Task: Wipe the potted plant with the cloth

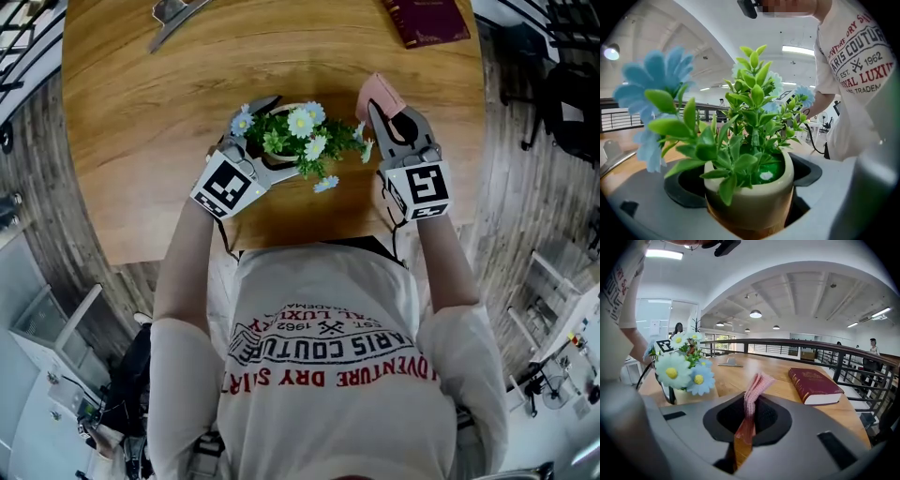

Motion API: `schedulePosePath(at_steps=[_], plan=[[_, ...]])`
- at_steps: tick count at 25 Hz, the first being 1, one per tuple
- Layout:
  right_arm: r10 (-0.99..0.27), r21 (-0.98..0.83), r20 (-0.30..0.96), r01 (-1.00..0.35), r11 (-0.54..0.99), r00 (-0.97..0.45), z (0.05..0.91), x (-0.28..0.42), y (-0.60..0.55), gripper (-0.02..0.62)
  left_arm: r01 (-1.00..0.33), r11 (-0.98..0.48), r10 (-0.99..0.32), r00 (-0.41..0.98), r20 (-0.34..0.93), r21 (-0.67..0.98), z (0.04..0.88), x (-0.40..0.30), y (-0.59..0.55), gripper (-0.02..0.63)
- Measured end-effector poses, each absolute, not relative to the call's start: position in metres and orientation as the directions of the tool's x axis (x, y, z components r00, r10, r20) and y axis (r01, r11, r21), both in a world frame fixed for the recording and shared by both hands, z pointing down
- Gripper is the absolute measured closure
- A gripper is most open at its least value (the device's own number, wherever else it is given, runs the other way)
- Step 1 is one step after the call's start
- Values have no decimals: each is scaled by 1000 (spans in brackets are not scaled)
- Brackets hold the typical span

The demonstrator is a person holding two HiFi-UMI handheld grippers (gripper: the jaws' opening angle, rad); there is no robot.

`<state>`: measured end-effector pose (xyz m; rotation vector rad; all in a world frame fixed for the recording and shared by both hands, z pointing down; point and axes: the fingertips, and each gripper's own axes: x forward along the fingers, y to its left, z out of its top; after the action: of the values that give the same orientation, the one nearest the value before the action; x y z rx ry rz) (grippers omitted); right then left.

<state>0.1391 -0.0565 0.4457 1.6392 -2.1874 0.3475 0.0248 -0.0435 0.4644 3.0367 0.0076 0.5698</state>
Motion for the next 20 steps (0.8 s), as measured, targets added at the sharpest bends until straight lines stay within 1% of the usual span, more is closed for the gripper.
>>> schedulePosePath(at_steps=[4, 7, 11, 15, 20], plan=[[-867, 34, 432, -956, 290, -248, 448, 138, -56, 552, 11, -1000, 19, 928, 372, 23, 470, 24, -42, 83], [-870, 41, 428, -957, 288, -243, 447, 137, -54, 552, -10, -1000, -8, 924, 382, 6, 470, 24, -43, 83], [-869, 50, 431, -956, 290, -241, 438, 134, -47, 552, -96, -995, -88, 939, 332, 8, 452, 15, -46, 81], [-877, 57, 418, -957, 284, -236, 418, 130, -39, 552, -169, -985, -145, 928, 343, 42, 440, -7, -44, 81], [-891, 75, 388, -955, 286, -236, 388, 121, -31, 552, -302, -953, -283, 909, 305, 17, 404, -37, -50, 84]])
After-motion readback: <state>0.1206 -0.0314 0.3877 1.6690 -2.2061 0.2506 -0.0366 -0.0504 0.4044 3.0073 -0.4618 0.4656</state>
